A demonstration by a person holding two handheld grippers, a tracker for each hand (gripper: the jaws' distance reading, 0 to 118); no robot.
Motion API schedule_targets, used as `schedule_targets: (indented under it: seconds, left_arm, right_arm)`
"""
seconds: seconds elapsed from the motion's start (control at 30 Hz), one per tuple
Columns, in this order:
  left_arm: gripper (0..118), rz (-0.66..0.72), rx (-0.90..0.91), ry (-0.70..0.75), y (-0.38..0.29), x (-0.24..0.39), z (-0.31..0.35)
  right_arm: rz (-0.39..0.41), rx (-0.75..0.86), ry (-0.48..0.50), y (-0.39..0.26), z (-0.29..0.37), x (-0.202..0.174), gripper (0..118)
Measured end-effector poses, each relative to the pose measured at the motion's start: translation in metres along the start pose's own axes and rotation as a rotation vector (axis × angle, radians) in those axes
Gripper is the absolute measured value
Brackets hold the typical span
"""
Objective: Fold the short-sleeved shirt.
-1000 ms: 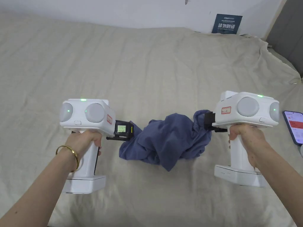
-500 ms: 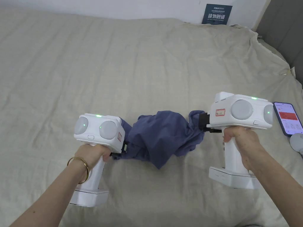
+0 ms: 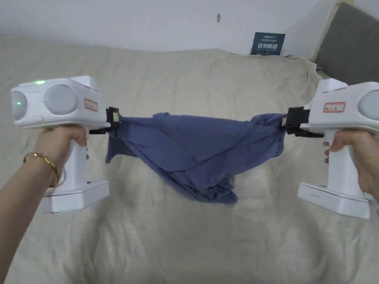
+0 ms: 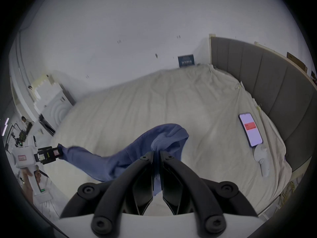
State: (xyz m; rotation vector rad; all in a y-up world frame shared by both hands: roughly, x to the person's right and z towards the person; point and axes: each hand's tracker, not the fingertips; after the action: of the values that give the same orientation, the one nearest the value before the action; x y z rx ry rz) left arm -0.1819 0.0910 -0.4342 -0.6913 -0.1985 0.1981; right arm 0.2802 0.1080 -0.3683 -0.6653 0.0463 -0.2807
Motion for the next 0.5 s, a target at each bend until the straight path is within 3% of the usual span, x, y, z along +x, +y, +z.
schedule_targets:
  seconds: [0.1, 0.37, 0.5]
  left_arm:
    - [0, -0.016, 0.109, -0.034, 0.027, 0.0, 0.046]
    - [0, -0.139, 0.433, -0.023, 0.09, 0.022, 0.173]
    - [0, -0.193, 0.519, 0.012, 0.114, 0.029, 0.219]
  right_arm:
    - [-0.022, 0.066, 0.086, 0.02, 0.039, -0.01, 5]
    - [0.201, 0.287, 0.144, 0.071, 0.147, -0.066, 5]
    - [0.22, 0.328, 0.167, 0.094, 0.182, -0.083, 5]
